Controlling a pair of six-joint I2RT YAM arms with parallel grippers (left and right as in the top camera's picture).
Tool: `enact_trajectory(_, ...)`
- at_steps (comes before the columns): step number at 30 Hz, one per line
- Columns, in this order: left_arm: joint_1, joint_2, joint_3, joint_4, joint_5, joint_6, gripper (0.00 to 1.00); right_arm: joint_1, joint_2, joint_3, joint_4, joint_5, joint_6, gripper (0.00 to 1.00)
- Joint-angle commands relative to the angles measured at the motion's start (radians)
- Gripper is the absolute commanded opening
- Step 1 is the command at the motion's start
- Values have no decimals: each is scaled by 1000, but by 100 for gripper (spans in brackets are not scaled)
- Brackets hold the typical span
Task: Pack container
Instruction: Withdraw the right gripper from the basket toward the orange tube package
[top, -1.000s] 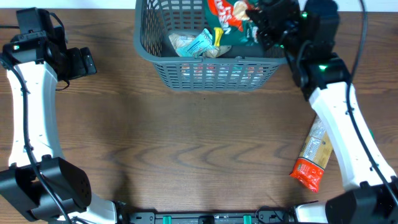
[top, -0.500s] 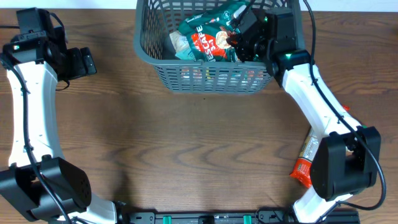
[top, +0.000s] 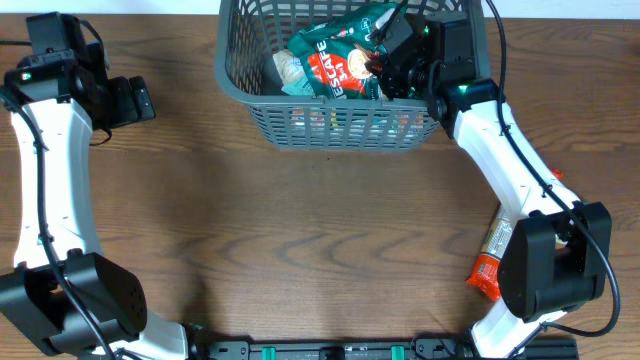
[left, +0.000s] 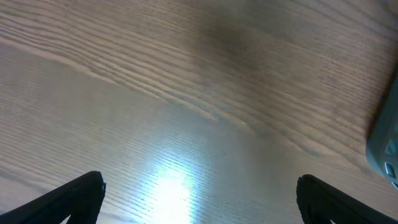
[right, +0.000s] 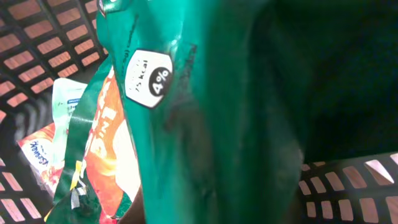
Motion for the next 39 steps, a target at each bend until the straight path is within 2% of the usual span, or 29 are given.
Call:
enact_trajectory(1, -2, 0, -2, -5, 3, 14, 99, 15, 23, 10, -8, 1, -13, 26)
enact_trajectory(2, -2, 0, -2, -5, 3, 14, 99, 15, 19, 10, -11, 1, -13, 59)
enact_trajectory(3, -2, 0, -2, -5, 3, 14, 98, 15, 14, 10, -11, 1, -13, 74)
enact_trajectory(5, -2, 0, -2, -5, 3, 14, 99, 15, 3, 10, -7, 1, -13, 85)
enact_trajectory(9, -2, 0, -2, -5, 3, 14, 99, -2, -30, 11, 18, 2, 18, 95)
enact_trajectory(11, -2, 0, -2, -5, 3, 14, 99, -29, -54, 11, 53, 2, 113, 99)
enact_trajectory(15, -2, 0, -2, -5, 3, 14, 98, -100, -116, 27, 75, 3, 325, 99)
enact_trajectory(20, -2, 0, -2, -4, 3, 14, 98, -228, -201, 124, -79, -1, 521, 99)
enact_trajectory(28, -2, 0, -2, 3, 3, 14, 99, -396, -257, 359, -519, -17, 440, 99)
enact_trajectory(39, -2, 0, -2, 3, 3, 14, 98, -430, -279, 372, -570, -10, 409, 99)
